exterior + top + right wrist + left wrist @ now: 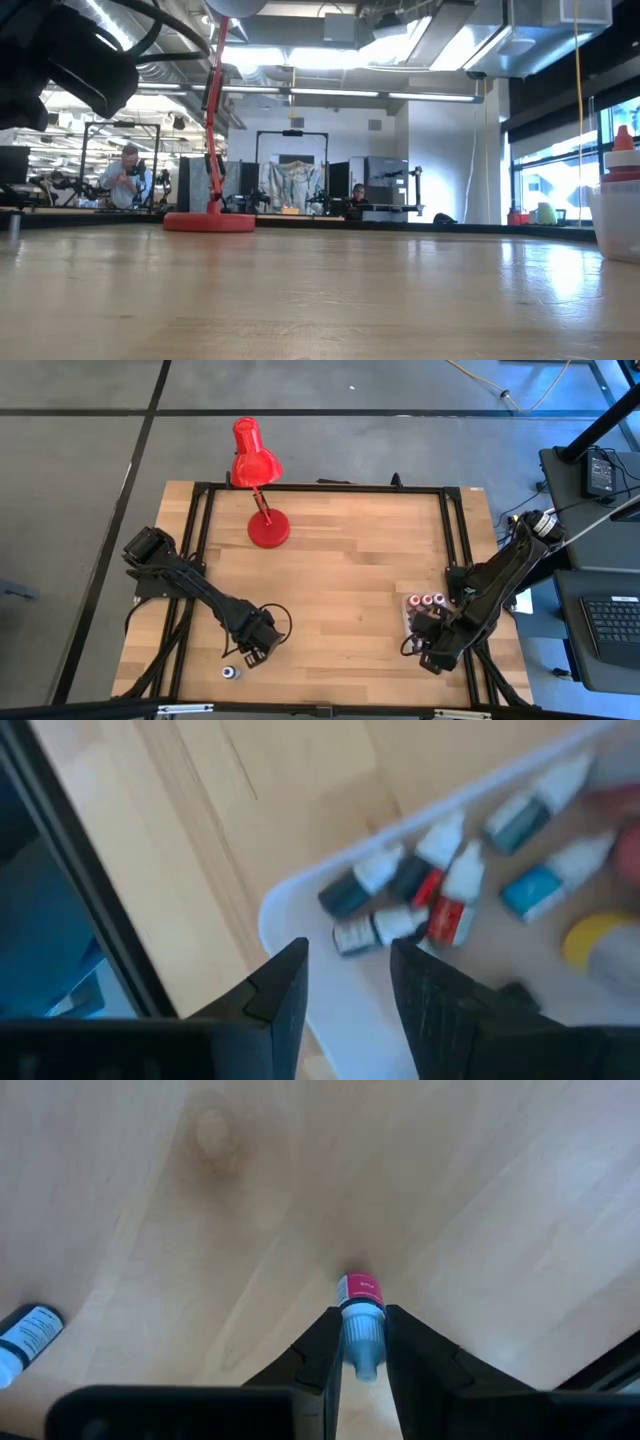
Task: Pick & Place food coloring
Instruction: Put the small pink bottle into the transparent container
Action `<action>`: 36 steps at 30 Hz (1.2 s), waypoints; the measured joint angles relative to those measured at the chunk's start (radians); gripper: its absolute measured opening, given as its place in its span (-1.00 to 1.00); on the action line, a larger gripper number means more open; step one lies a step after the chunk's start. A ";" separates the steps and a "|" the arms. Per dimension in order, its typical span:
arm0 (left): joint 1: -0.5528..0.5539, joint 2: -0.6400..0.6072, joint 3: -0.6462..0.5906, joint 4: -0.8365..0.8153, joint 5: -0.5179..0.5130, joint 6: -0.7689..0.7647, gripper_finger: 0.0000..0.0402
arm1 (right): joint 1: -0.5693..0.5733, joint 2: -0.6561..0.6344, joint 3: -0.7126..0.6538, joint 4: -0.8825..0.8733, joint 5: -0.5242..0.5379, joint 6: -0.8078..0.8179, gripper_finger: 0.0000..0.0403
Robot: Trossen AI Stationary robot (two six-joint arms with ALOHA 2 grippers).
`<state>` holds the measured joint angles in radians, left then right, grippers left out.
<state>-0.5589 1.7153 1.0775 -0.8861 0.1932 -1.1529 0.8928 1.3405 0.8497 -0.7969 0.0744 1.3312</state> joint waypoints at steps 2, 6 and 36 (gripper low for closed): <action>0.007 0.000 0.000 0.000 -0.002 0.000 -0.69 | 0.000 -0.020 0.000 0.007 0.053 -0.029 -0.28; 0.028 0.000 0.000 0.024 -0.004 0.024 -0.69 | 0.000 -0.057 0.000 0.041 0.176 -0.114 -0.28; 0.215 0.000 0.002 0.969 -0.375 0.786 -0.69 | -0.124 0.192 -0.006 0.765 0.751 -1.242 -0.28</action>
<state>-0.3439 1.7153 1.0790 0.0829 -0.1817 -0.3674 0.7684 1.5328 0.8440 -0.0319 0.8250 0.0890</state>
